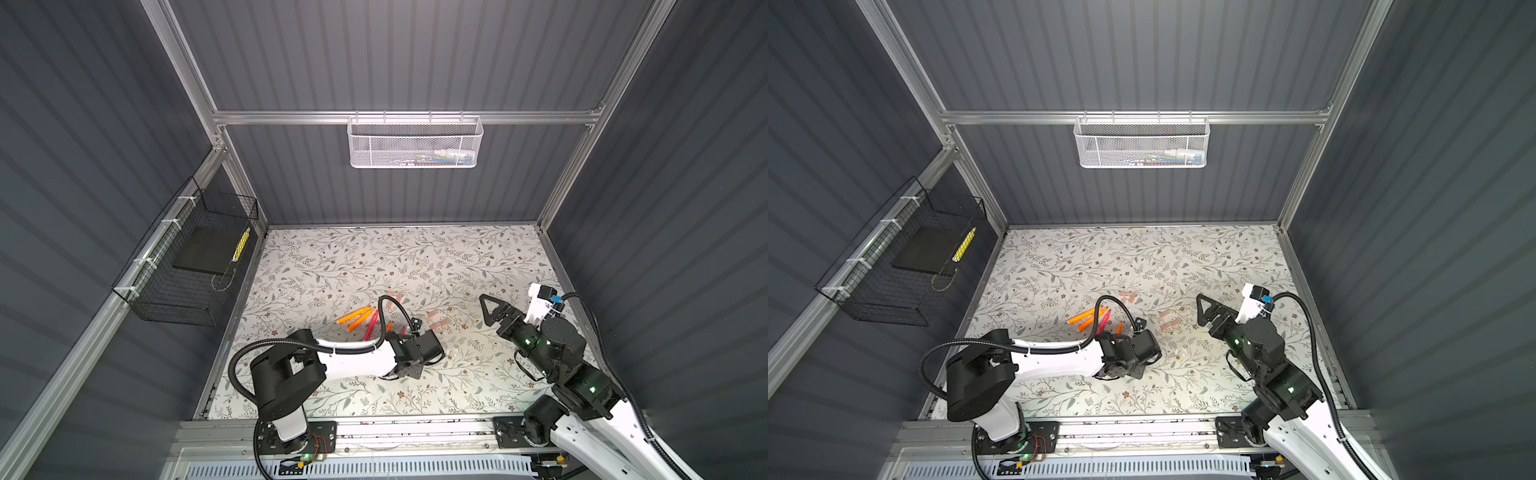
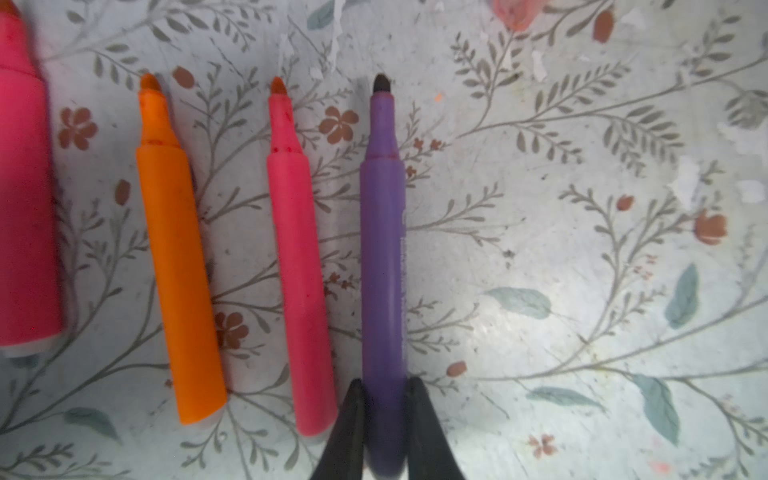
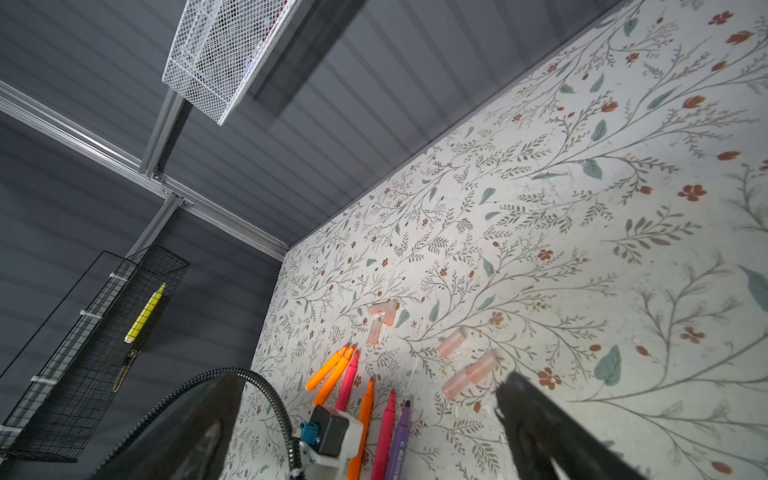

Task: Insert the pens into the pen caps
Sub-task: 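Lift the purple marker upright with the left gripper while the right gripper approaches it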

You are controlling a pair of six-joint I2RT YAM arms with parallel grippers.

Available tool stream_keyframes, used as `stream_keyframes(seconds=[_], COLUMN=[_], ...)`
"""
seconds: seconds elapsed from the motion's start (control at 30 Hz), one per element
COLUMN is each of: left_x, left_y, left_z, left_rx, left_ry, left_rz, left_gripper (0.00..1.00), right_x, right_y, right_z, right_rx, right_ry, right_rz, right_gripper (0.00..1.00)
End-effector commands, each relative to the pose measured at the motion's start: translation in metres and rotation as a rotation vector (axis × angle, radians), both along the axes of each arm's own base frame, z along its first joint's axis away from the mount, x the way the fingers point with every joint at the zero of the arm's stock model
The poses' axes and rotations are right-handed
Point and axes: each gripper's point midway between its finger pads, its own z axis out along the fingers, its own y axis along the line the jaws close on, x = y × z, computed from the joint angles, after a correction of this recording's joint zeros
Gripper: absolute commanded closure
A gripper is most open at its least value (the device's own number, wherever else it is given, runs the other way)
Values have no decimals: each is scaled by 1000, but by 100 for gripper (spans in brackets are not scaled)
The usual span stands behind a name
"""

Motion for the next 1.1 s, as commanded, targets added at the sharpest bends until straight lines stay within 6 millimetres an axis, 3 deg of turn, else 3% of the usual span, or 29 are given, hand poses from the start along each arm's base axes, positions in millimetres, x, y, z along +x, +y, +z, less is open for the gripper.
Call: stream_keyframes(seconds=[0.0,0.1,0.2,0.33,0.47,0.53,0.6,0.67,0.77,0.87,0.97,1.07], left_x=[17,27,44,66,75,78,79,76,71,62,61,63], left_y=[-13,-22,-18,-30,-46,-51,-54,-54,-45,-42,-31,-28], left_z=[55,85,101,107,119,110,103,101,102,117,126,127], left_rx=[-61,-123,-183,-304,-438,-428,-411,-392,-418,-467,-483,-471], left_ry=[-94,-152,-205,-139,-280,-348,-373,-387,-418,-434,-475,-492], left_rz=[-30,-39,31,-60,-179,-250,-294,-347,-342,-369,-343,-332], left_gripper=[100,100,100,100,100,100,100,100,100,100,100,100], right_x=[1,1,1,4,10,15,18,17,12,7,6,6], right_y=[-2,-1,2,9,20,27,44,65,97,121,135,136], right_z=[3,4,4,-3,-14,-27,-31,-29,-15,-6,-3,4], right_rx=[20,23,30,46,69,101,126,128,121,160,192,171], right_ry=[-18,-20,-25,-21,14,63,65,103,171,216,237,220], right_rz=[-15,-8,7,26,54,56,115,191,283,337,384,397], right_gripper=[1,1,1,1,1,5,13,15,7,1,1,1])
